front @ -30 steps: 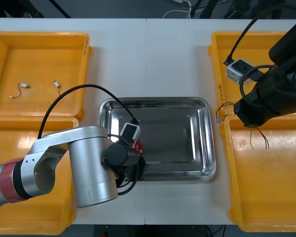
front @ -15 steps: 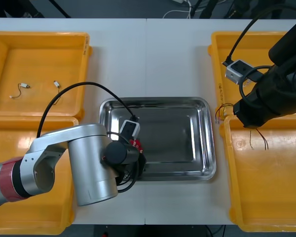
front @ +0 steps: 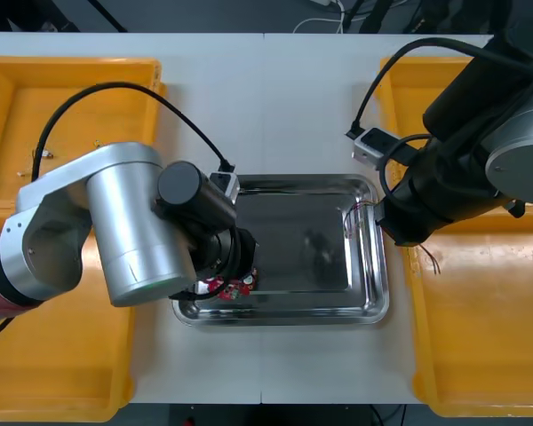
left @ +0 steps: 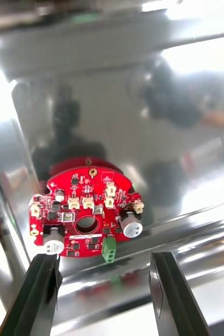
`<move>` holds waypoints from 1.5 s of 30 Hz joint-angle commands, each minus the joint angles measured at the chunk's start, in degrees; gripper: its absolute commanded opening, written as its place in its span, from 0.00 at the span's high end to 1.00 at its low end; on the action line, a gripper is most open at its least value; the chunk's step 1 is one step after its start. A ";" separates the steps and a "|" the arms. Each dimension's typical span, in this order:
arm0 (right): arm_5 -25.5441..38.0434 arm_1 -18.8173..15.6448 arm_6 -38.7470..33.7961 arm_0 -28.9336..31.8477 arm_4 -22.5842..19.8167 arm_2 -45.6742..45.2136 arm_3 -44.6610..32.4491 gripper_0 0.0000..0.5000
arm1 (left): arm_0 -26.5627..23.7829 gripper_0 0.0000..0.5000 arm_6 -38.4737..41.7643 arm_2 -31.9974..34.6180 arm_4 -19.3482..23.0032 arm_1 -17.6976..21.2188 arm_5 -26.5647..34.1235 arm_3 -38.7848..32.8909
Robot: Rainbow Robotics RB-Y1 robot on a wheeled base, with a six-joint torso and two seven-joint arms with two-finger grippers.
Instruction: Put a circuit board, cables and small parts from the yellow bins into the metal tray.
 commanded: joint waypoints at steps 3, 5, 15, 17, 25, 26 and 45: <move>-0.98 4.90 0.68 -5.61 3.54 6.31 -1.33 1.00 | -2.93 0.00 -1.76 7.19 4.86 3.12 1.75 -2.57; -1.51 6.49 0.68 -7.02 5.30 9.12 -1.15 1.00 | -2.93 0.00 -4.48 9.39 6.27 3.91 2.90 -2.57; -5.90 9.91 0.94 -9.13 11.19 17.91 0.78 1.00 | -2.93 0.00 -13.80 19.14 14.44 7.25 7.82 -1.08; -7.04 10.00 1.12 -9.39 12.07 19.40 1.04 1.00 | -2.93 0.00 -15.47 20.81 16.11 7.78 7.91 -0.02; -10.12 10.53 3.49 -10.62 14.44 24.41 3.33 1.00 | -2.93 0.00 -24.87 26.61 19.27 9.36 8.34 6.92; -10.12 10.62 3.58 -10.62 14.44 24.50 3.50 1.00 | -2.93 0.00 -25.57 26.96 19.36 9.45 8.43 7.45; -14.69 10.97 7.62 -10.71 16.46 30.74 7.37 1.00 | -4.78 0.00 -45.17 36.46 15.41 10.68 8.96 25.99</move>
